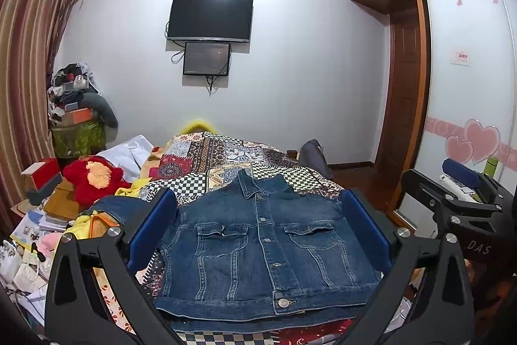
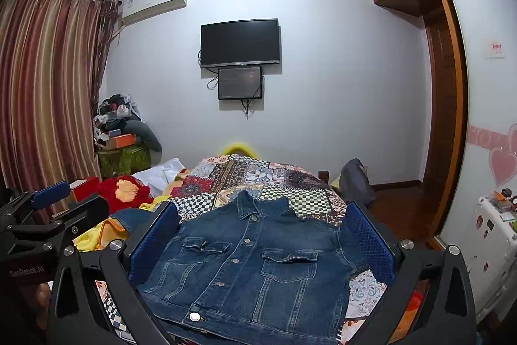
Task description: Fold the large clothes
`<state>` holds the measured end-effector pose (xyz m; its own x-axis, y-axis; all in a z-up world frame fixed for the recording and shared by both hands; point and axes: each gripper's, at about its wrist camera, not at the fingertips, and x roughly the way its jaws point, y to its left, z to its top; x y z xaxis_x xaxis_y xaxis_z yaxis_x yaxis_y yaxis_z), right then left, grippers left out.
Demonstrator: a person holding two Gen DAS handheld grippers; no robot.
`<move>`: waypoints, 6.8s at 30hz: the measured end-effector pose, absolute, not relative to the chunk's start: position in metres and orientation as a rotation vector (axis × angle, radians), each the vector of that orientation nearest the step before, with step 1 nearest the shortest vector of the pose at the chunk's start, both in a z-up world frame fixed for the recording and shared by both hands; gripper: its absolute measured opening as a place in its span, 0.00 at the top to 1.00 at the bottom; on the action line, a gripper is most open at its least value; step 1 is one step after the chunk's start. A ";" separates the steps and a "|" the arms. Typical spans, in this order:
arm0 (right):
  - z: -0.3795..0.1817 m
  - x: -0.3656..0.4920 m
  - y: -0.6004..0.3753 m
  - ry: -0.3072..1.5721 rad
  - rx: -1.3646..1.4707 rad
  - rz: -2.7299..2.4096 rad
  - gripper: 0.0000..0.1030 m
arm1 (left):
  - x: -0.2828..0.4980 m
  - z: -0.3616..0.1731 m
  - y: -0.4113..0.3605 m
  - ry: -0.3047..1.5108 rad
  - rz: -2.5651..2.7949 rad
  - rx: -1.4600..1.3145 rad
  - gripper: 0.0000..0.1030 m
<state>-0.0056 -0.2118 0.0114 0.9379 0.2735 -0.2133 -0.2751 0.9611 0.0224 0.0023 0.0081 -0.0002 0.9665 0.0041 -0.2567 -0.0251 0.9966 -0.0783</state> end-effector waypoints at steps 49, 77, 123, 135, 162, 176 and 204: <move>-0.006 0.007 -0.204 0.255 -0.005 0.288 0.00 | 0.008 -0.005 0.017 0.280 0.018 -0.098 0.00; -0.068 0.198 -0.130 0.608 -0.120 0.295 0.00 | 0.176 -0.118 0.187 0.697 0.268 -0.307 0.00; -0.260 0.348 0.119 1.151 -0.622 0.840 0.00 | 0.307 -0.187 0.306 0.865 0.397 -0.211 0.86; -0.187 0.353 0.053 1.025 -0.497 0.729 0.00 | 0.335 -0.141 0.220 0.817 0.202 -0.125 0.89; -0.168 0.349 -0.002 0.979 -0.457 0.623 0.00 | 0.292 -0.180 0.244 0.962 0.177 -0.302 0.28; -0.221 0.364 0.060 1.076 -0.519 0.674 0.00 | 0.294 -0.201 0.352 0.894 0.229 -0.676 0.19; -0.178 0.382 -0.036 1.038 -0.382 0.534 0.00 | 0.351 -0.080 0.240 0.667 0.205 -0.126 0.94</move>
<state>0.3822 -0.0363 -0.1780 0.3996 0.2349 -0.8861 -0.5843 0.8100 -0.0488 0.3509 0.2402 -0.0804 0.7665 0.1479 -0.6250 -0.2288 0.9722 -0.0505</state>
